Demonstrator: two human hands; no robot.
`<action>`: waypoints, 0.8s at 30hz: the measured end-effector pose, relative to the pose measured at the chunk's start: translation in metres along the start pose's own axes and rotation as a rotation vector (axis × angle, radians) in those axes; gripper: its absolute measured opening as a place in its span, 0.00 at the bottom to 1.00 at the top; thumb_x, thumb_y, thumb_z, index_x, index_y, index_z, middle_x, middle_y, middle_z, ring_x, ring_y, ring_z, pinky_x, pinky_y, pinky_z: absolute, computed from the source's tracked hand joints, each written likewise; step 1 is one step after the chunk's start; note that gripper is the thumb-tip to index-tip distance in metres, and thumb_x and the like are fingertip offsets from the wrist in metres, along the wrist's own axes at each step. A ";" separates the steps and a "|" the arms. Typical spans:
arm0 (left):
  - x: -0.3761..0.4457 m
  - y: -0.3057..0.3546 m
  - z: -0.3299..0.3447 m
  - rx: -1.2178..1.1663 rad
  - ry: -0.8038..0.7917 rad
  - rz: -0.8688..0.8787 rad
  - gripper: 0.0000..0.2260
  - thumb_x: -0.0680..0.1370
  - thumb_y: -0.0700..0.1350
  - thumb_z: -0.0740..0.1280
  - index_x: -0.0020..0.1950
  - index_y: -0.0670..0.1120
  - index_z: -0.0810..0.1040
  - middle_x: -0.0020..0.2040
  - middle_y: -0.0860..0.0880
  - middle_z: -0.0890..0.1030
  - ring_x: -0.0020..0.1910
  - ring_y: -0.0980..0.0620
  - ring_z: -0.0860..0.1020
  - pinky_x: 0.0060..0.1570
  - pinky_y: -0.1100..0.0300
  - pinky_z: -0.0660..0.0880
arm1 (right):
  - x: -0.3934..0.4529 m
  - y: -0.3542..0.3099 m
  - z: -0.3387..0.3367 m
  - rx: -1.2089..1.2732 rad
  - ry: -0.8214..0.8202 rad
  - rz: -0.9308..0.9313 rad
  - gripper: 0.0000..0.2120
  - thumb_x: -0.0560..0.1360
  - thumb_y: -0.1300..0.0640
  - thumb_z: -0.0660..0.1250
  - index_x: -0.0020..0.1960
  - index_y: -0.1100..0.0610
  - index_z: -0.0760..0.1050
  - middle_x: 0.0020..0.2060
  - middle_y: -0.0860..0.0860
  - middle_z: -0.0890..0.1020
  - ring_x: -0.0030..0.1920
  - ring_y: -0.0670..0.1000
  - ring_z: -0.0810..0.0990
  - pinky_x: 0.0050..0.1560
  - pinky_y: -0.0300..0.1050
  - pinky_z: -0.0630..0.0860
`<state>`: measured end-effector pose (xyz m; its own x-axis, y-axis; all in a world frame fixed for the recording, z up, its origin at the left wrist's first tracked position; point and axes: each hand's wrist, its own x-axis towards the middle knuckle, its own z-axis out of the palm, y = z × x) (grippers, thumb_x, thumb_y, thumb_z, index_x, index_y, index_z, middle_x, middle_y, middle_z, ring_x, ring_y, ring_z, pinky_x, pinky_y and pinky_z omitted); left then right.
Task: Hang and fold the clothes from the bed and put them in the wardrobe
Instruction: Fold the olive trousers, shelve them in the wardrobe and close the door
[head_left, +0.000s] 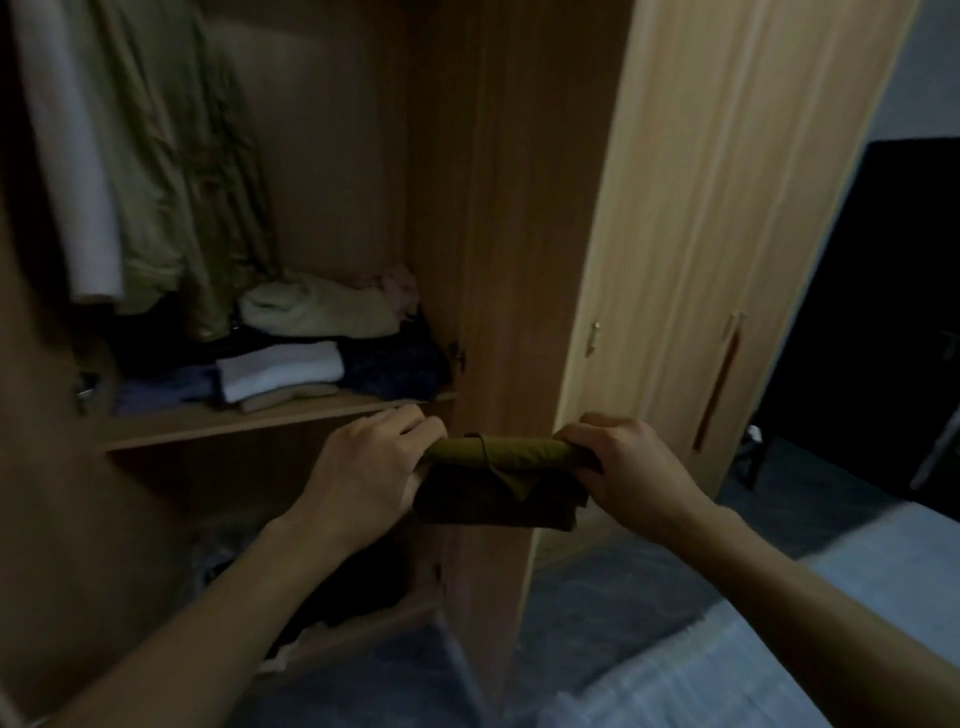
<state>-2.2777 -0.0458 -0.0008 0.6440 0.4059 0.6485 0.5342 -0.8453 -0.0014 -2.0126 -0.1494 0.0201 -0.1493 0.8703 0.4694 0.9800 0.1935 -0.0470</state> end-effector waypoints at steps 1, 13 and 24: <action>-0.008 -0.014 -0.005 0.001 -0.001 -0.021 0.13 0.70 0.39 0.75 0.52 0.49 0.78 0.48 0.50 0.79 0.43 0.46 0.79 0.33 0.51 0.77 | 0.013 -0.011 0.007 0.006 -0.005 -0.022 0.06 0.71 0.58 0.69 0.48 0.51 0.77 0.40 0.48 0.76 0.38 0.51 0.76 0.37 0.53 0.76; -0.021 -0.136 0.031 0.180 0.128 -0.193 0.22 0.61 0.32 0.80 0.54 0.42 0.84 0.51 0.44 0.84 0.47 0.42 0.83 0.40 0.52 0.81 | 0.144 -0.032 0.097 0.073 0.040 -0.143 0.13 0.66 0.63 0.72 0.49 0.52 0.79 0.40 0.42 0.72 0.37 0.48 0.76 0.31 0.38 0.65; 0.030 -0.221 0.079 0.262 -0.002 -0.353 0.27 0.58 0.38 0.84 0.54 0.46 0.81 0.48 0.47 0.82 0.41 0.45 0.82 0.34 0.57 0.79 | 0.275 0.026 0.197 0.221 -0.014 -0.271 0.16 0.70 0.60 0.70 0.57 0.50 0.78 0.46 0.48 0.77 0.42 0.52 0.79 0.36 0.52 0.78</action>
<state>-2.3332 0.1805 -0.0412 0.3981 0.6552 0.6420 0.8423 -0.5384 0.0272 -2.0538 0.1842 -0.0264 -0.4031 0.7797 0.4791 0.8527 0.5101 -0.1127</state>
